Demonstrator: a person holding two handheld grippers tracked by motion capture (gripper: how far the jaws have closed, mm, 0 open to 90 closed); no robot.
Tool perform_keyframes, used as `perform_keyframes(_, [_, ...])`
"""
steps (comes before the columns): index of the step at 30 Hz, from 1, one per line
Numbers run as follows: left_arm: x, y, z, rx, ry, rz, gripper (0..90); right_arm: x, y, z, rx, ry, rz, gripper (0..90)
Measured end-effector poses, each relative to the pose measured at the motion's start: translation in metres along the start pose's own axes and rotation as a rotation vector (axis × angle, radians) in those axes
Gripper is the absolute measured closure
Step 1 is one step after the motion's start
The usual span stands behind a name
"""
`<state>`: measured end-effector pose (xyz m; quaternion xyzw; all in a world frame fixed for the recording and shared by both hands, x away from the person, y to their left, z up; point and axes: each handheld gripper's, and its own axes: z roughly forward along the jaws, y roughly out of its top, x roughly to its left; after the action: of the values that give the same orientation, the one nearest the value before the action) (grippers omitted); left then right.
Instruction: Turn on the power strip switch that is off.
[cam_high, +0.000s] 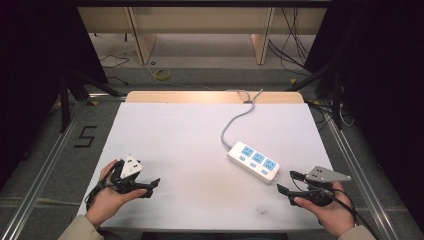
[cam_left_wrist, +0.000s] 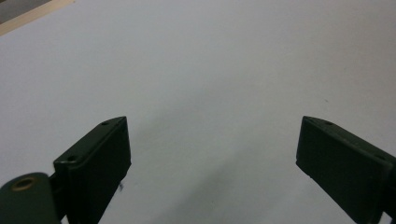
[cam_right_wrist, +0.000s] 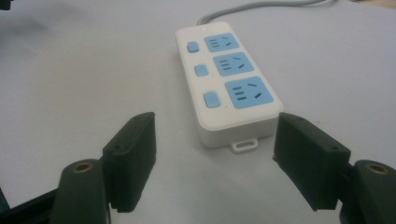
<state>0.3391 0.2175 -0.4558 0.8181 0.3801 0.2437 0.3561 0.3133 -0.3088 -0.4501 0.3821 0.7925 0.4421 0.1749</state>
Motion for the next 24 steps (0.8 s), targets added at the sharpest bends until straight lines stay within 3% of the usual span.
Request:
perform_keyframes(4, [-0.001, 0.0, 0.0, -0.003, 0.007, 0.005, 9.7, 0.0, 0.002, -0.002, 0.021, -0.013, 0.006, 43.3])
perform_keyframes(14, [-0.002, 0.0, 0.001, 0.004, -0.003, 0.002, 10.5, 0.002, 0.01, -0.004, 0.091, -0.05, -0.043, 89.1])
perform_keyframes(24, [-0.003, 0.002, 0.002, 0.001, -0.007, -0.004, 11.1, -0.001, 0.016, 0.002, 0.146, -0.045, -0.024, 90.0])
